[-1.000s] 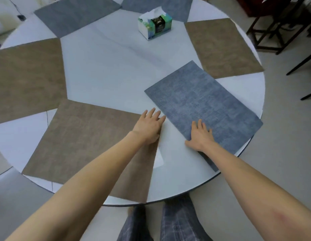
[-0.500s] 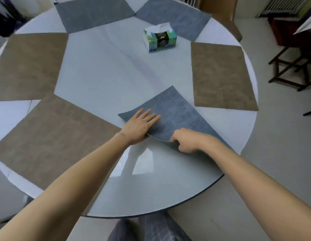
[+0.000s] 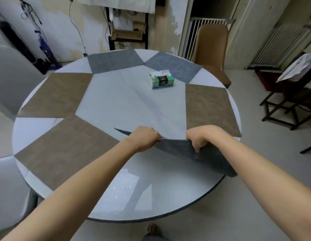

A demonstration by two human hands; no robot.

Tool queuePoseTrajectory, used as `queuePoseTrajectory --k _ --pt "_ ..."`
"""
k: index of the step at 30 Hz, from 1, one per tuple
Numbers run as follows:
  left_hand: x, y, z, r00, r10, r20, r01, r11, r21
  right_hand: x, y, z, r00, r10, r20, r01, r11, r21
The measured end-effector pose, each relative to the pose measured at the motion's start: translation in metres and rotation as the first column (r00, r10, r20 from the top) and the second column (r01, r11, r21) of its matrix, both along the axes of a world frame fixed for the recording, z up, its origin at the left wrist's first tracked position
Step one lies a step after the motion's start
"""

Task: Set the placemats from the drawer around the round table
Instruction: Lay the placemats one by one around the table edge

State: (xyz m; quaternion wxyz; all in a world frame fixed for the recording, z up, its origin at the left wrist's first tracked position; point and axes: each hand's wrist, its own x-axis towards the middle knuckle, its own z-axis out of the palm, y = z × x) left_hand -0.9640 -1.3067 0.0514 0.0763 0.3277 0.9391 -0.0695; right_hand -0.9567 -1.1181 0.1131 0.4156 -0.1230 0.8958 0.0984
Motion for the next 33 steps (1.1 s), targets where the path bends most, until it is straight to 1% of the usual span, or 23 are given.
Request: queuePoseTrajectory --k 3,5,7,9,11,12,15,17,18,20,22,24,26,28,29,30,31,32,33 --pt "0.014 0.004 0.02 1.0 -0.024 -0.017 0.024 0.999 -0.048 0.016 0.011 0.015 0.998 -0.019 -0.056 0.017 0.999 -0.038" --pt "0.021 0.003 0.032 0.999 -0.02 -0.046 0.015 0.996 -0.089 0.017 0.026 0.022 0.996 -0.065 -0.068 0.055 0.99 -0.131" --pt "0.026 0.001 0.044 0.995 0.005 -0.104 -0.017 0.994 -0.112 0.015 0.042 0.028 0.992 -0.116 -0.045 0.103 0.968 -0.23" --pt "0.031 0.001 0.052 0.983 0.059 -0.176 -0.082 0.989 -0.123 0.008 0.05 0.031 0.993 -0.111 -0.04 0.096 0.956 -0.277" --pt "0.033 0.008 0.06 0.956 0.163 -0.245 -0.199 0.971 -0.13 -0.008 0.05 0.034 0.993 -0.078 -0.09 0.047 0.952 -0.304" --pt "0.033 0.013 0.063 0.935 0.249 -0.253 -0.287 0.949 -0.128 -0.018 0.048 0.035 0.991 -0.058 -0.124 0.016 0.949 -0.316" --pt "0.025 0.027 0.072 0.849 0.493 -0.191 -0.517 0.85 -0.105 -0.053 0.04 0.034 0.964 0.066 -0.256 -0.148 0.937 -0.316" --pt "0.018 0.03 0.079 0.782 0.607 -0.14 -0.621 0.778 -0.095 -0.075 0.036 0.033 0.918 0.182 -0.353 -0.287 0.919 -0.27" --pt "0.014 0.03 0.081 0.748 0.649 -0.139 -0.661 0.747 -0.07 -0.084 0.035 0.032 0.885 0.224 -0.408 -0.346 0.903 -0.254" --pt "0.007 0.03 0.091 0.674 0.708 -0.209 -0.723 0.691 0.011 -0.104 0.032 0.034 0.814 0.256 -0.522 -0.436 0.862 -0.257" --pt "0.003 0.03 0.103 0.608 0.733 -0.305 -0.745 0.659 0.099 -0.115 0.031 0.04 0.718 0.253 -0.648 -0.524 0.809 -0.266" --pt "0.005 0.03 0.105 0.575 0.723 -0.383 -0.722 0.669 0.179 -0.117 0.034 0.039 0.611 0.214 -0.762 -0.609 0.742 -0.28" --pt "0.011 0.027 0.089 0.578 0.676 -0.457 -0.669 0.713 0.21 -0.114 0.04 0.025 0.534 0.171 -0.828 -0.661 0.695 -0.283" --pt "0.022 0.027 0.057 0.587 0.621 -0.52 -0.623 0.756 0.199 -0.108 0.05 -0.007 0.472 0.217 -0.854 -0.696 0.686 -0.211" --pt "0.028 0.029 0.037 0.616 0.615 -0.493 -0.628 0.76 0.163 -0.103 0.055 -0.027 0.448 0.278 -0.85 -0.707 0.692 -0.147" --pt "0.035 0.035 0.017 0.657 0.638 -0.402 -0.655 0.747 0.114 -0.095 0.06 -0.048 0.445 0.342 -0.827 -0.714 0.693 -0.097" --pt "0.043 0.043 -0.002 0.688 0.668 -0.283 -0.684 0.727 0.053 -0.087 0.065 -0.07 0.479 0.398 -0.782 -0.718 0.691 -0.087" --pt "0.051 0.052 -0.02 0.699 0.694 -0.173 -0.704 0.71 -0.001 -0.076 0.072 -0.088 0.541 0.438 -0.718 -0.71 0.696 -0.111" --pt "0.059 0.061 -0.036 0.696 0.712 -0.094 -0.717 0.696 -0.032 -0.066 0.079 -0.106 0.611 0.451 -0.651 -0.682 0.717 -0.144"
